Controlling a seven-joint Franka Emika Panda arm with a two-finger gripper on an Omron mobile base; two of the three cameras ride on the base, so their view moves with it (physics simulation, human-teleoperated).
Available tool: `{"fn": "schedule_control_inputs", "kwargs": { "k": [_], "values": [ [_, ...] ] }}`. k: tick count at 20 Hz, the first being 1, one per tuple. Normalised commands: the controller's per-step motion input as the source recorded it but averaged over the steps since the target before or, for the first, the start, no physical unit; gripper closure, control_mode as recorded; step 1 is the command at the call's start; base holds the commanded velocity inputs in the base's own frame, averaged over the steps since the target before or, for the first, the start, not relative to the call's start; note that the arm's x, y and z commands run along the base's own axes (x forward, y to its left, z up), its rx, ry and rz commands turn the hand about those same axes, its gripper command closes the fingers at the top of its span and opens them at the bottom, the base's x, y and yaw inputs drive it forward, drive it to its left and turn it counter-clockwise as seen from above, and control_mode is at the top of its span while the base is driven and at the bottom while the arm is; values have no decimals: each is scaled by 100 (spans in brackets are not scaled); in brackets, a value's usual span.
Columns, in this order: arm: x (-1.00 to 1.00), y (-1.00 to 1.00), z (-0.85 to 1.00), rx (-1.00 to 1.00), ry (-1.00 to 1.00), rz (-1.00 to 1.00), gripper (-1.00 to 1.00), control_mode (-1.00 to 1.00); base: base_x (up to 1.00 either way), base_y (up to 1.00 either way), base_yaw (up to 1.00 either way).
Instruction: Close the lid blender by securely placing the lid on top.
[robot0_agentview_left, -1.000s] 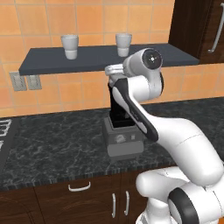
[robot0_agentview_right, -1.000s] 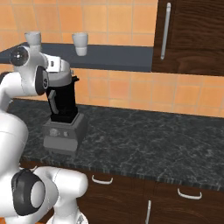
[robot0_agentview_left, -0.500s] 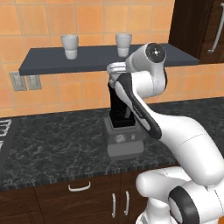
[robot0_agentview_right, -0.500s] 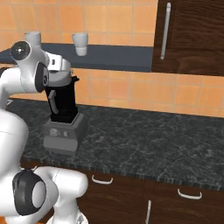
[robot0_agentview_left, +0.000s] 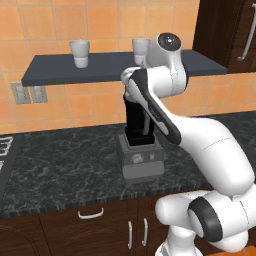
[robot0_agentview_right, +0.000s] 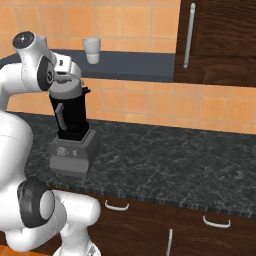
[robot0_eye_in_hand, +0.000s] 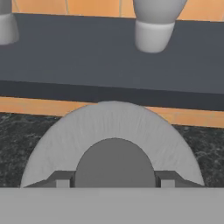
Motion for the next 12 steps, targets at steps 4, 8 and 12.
{"fn": "schedule_control_inputs", "kwargs": {
  "k": [4,8,12],
  "values": [
    [-5,0,-48,-11,14,0,100,-100,0,0,0],
    [-14,-9,-74,-14,21,0,100,-100,0,0,0],
    [-9,-11,-61,-11,17,0,100,-100,0,0,0]
  ]
}}
